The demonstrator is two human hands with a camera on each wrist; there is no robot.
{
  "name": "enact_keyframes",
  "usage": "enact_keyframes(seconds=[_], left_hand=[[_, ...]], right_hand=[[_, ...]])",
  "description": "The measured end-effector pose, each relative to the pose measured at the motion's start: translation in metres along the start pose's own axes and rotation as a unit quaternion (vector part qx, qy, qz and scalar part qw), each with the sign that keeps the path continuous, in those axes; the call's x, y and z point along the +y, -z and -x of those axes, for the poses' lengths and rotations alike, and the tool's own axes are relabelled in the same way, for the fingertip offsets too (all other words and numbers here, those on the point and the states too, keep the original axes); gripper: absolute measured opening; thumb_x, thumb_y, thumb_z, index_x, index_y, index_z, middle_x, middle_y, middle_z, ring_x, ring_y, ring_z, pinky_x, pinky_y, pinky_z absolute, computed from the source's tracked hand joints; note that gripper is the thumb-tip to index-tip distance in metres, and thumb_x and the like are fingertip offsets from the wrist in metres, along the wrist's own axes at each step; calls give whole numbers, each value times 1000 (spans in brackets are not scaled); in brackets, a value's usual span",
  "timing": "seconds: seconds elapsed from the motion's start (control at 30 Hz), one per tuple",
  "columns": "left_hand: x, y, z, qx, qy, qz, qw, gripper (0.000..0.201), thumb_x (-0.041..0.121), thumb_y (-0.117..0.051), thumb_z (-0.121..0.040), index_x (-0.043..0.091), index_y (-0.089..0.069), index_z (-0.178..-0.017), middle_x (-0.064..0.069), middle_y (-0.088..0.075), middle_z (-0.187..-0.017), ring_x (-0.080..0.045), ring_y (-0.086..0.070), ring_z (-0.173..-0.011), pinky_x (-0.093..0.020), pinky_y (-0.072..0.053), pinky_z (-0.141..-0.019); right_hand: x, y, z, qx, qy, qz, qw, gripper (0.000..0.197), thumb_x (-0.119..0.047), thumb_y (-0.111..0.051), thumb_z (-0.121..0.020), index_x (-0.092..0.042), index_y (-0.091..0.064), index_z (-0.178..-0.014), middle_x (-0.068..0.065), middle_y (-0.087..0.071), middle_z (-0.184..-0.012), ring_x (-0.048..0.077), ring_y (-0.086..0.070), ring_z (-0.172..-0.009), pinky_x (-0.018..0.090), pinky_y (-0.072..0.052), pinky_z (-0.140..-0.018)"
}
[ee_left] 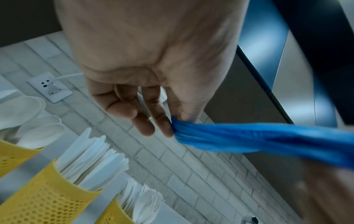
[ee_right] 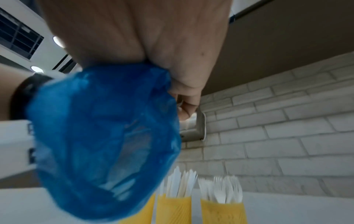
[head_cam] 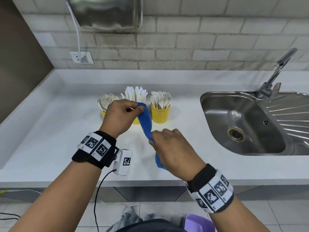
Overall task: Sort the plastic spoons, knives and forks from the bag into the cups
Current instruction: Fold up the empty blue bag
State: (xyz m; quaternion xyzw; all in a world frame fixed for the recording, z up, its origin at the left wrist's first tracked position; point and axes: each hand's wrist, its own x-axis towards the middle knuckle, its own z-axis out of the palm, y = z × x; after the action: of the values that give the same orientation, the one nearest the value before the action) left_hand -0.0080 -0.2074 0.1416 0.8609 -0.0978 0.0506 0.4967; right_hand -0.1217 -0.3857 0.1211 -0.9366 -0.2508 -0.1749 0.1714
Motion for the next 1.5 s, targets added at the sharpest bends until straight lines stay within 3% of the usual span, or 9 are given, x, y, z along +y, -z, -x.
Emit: enact_keyframes(seconds=[0.27, 0.4, 0.5, 0.6, 0.7, 0.87, 1.1, 1.3, 1.5], left_hand=[[2, -4, 19, -264, 55, -28, 963, 12, 47, -73, -84, 41, -81, -88, 1, -75, -89, -12, -55, -81, -34, -41, -79], [22, -6, 33, -342, 8, -15, 940, 10, 37, -77, -90, 37, -82, -99, 7, -72, -106, -13, -65, -101, -37, -50, -98], [29, -6, 41, -306, -28, 69, 949, 11, 30, -80, -88, 31, -83, -98, 5, -64, -108, -10, -60, -107, -35, -48, -98], [28, -8, 40, -247, -72, 144, 956, 23, 17, -78, -89, 40, -82, -89, 1, -52, -130, -21, -54, -118, -27, -51, -96], [24, -10, 37, -197, -152, 149, 957, 35, 9, -72, -92, 43, -80, -92, 1, -48, -146, -24, -53, -124, -29, -48, -103], [17, -7, 27, -56, -123, 166, 977, 22, -1, -65, -97, 5, -77, -114, -14, -63, -116, -16, -64, -107, -26, -50, -89], [4, -3, 24, 11, -40, 72, 997, 12, 13, -72, -95, 18, -83, -95, -11, -66, -104, -18, -64, -95, -21, -47, -81], [12, 2, 41, -188, 0, 19, 982, 41, 11, -71, -92, 40, -72, -63, 3, -66, -97, -8, -61, -90, -34, -47, -88], [23, 5, 58, -274, -31, 128, 953, 12, 21, -78, -89, 16, -83, -100, 12, -58, -96, -6, -55, -98, -25, -47, -89]], right_hand=[[23, 59, -23, 131, -6, -70, 989, 29, 2, -45, -88, -7, -65, -108, 7, -58, -99, 31, -56, -86, 49, -48, -72], [34, 57, -39, 161, -33, -126, 978, 26, 1, -45, -93, -4, -63, -111, 2, -63, -99, 15, -56, -80, 22, -49, -75], [51, 43, -46, 163, -121, -169, 965, 19, 3, -47, -99, -3, -61, -112, 0, -60, -88, 0, -55, -70, 1, -41, -67], [62, 20, -43, 122, -182, -157, 963, 18, -14, -42, -101, -10, -57, -111, 6, -66, -83, 22, -66, -70, 41, -57, -65], [54, -1, -35, 67, -181, -130, 973, 28, -16, -39, -89, -11, -55, -112, 14, -70, -87, 42, -66, -75, 49, -55, -64], [24, -24, -17, -9, -171, -122, 978, 23, -31, -34, -103, -15, -49, -111, 13, -69, -86, 42, -66, -70, 51, -54, -63], [-5, 18, -2, -67, -83, -89, 990, 14, -12, -40, -98, -11, -51, -107, 5, -57, -89, 34, -51, -75, 47, -45, -66], [-3, 75, -23, -8, -39, 0, 999, 23, -4, -47, -91, -14, -61, -106, 0, -42, -100, 16, -32, -78, 33, -28, -70], [19, 67, -49, 41, -51, -57, 996, 17, 1, -47, -93, -9, -57, -103, 4, -43, -101, 31, -50, -69, 50, -49, -62]])
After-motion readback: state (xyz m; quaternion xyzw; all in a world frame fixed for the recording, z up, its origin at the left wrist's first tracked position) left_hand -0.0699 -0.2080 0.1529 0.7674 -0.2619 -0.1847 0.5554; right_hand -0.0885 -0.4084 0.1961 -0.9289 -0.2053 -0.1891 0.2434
